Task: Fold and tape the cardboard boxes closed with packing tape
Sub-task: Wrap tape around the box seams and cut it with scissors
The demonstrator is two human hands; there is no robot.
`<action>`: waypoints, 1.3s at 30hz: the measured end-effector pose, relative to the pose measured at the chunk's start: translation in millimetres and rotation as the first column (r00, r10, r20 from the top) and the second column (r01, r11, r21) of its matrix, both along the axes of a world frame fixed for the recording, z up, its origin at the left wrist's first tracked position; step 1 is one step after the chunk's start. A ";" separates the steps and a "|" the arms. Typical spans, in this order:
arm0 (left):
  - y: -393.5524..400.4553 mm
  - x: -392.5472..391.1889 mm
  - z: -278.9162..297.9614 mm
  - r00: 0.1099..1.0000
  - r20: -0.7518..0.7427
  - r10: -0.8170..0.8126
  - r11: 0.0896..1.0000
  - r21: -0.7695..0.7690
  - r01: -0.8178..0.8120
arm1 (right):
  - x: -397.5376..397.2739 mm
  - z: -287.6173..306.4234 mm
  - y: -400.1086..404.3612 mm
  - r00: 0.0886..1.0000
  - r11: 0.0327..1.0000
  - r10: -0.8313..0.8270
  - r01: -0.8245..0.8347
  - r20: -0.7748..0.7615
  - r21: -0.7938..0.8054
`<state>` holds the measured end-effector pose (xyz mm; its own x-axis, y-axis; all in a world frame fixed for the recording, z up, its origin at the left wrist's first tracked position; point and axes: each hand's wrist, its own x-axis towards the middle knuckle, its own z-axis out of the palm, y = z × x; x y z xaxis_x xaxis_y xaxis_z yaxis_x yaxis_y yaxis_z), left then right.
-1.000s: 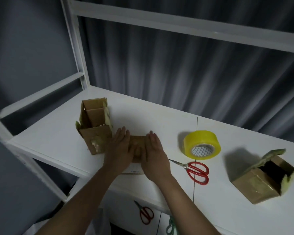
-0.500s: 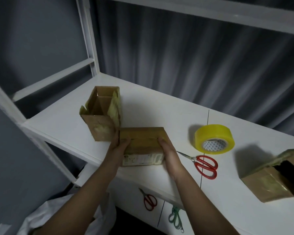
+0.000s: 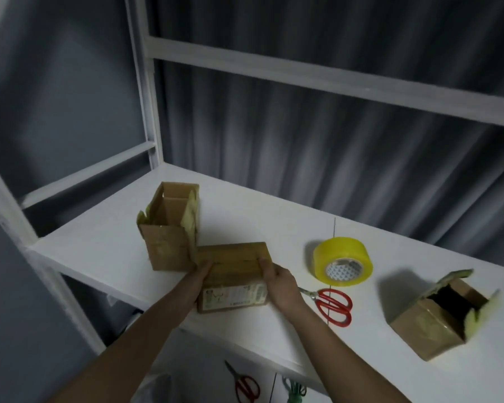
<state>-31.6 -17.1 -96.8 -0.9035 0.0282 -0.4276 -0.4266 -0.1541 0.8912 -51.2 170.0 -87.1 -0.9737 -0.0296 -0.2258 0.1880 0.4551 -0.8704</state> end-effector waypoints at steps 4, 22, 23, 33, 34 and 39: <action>22.4 -2.3 -3.6 0.997 -0.080 0.014 0.961 -0.275 -0.035 | 7.0 9.2 20.7 0.953 0.995 -0.049 0.071 -0.298 0.066; 90.9 -52.0 20.1 0.837 -0.172 -0.519 0.122 -0.984 -0.126 | -55.9 74.1 172.5 0.979 0.661 0.159 -0.200 0.125 0.724; 95.0 -58.3 23.9 0.837 -0.157 -0.524 0.110 -0.987 -0.116 | -47.8 71.0 178.6 0.985 0.715 0.162 -0.160 0.060 0.680; 189.3 -38.5 80.7 0.666 -0.590 -0.456 0.758 -0.650 -0.056 | 22.0 73.0 171.7 0.845 0.948 0.011 0.162 -0.535 0.275; 189.3 -37.0 81.9 0.671 -0.633 -0.386 0.796 -0.597 -0.106 | 25.0 74.4 168.1 0.834 0.941 -0.013 0.197 -0.552 0.275; 180.6 -40.7 92.8 0.719 -0.620 -0.314 0.868 -0.495 -0.049 | 30.9 78.3 153.6 0.804 0.923 -0.042 0.259 -0.593 0.285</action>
<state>-72.3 163.4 -4.0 -0.9474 0.1427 0.2864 0.3188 0.3441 0.8831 -20.3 323.6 -8.8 -0.9114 0.1001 0.3992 -0.1973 0.7450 -0.6373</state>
